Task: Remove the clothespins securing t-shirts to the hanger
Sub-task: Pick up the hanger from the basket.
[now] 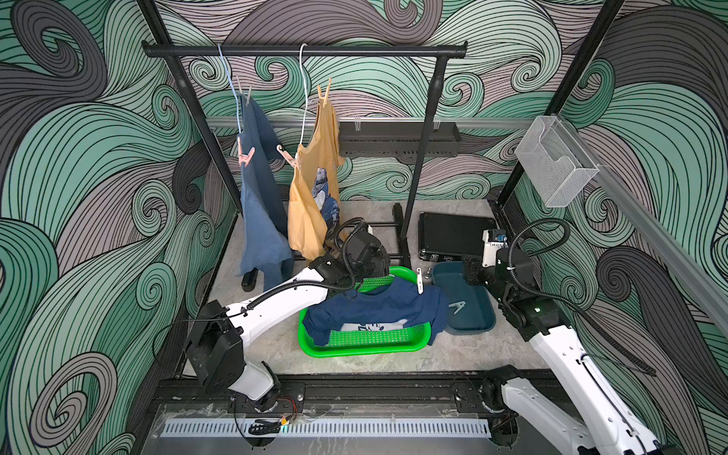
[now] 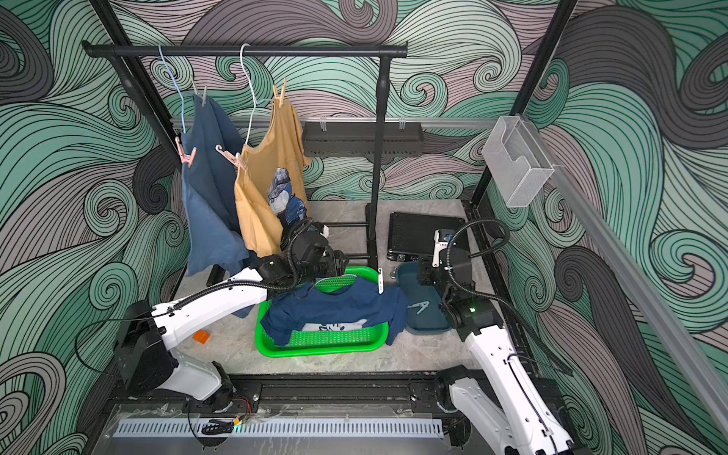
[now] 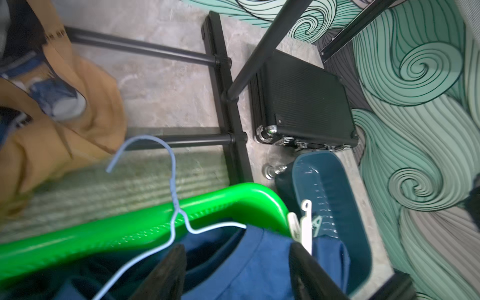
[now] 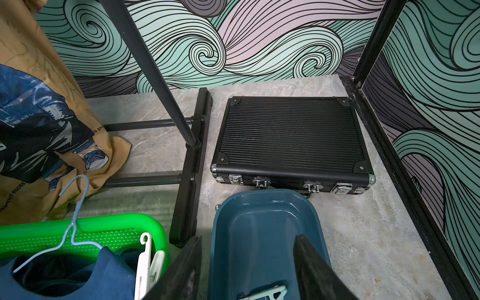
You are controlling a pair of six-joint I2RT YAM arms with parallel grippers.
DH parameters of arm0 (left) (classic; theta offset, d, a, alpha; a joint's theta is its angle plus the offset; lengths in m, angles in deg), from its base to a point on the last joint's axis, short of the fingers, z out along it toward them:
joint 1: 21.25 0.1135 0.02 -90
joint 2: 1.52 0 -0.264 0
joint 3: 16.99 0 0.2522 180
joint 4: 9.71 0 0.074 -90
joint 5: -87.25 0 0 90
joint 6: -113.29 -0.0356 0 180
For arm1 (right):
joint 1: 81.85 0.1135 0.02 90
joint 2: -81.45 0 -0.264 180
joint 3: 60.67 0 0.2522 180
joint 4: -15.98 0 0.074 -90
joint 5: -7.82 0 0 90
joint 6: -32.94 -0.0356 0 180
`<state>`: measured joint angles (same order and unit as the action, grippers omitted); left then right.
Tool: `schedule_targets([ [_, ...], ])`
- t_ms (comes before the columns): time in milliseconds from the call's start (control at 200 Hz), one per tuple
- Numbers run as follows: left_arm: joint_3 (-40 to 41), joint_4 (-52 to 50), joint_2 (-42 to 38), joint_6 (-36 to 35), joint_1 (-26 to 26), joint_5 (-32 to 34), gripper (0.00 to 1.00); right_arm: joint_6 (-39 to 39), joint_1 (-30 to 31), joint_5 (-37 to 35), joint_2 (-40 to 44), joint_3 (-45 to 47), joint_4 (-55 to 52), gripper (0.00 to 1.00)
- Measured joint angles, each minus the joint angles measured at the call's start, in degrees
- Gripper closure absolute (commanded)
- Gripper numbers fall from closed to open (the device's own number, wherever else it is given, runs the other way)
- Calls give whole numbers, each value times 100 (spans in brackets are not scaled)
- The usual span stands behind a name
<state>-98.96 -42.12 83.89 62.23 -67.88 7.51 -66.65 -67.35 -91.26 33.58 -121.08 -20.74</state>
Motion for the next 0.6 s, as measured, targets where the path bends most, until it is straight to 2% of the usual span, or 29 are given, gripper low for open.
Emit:
schedule_targets([
  [265,-122,-146,450,-645,389,37,41,90,0,26,0,-37,0,41],
  [430,-262,-151,778,-791,750,-256,47,162,0,55,-2,-52,7,41],
  [600,-769,-245,1248,-894,935,-682,50,208,0,57,-11,-85,2,41],
])
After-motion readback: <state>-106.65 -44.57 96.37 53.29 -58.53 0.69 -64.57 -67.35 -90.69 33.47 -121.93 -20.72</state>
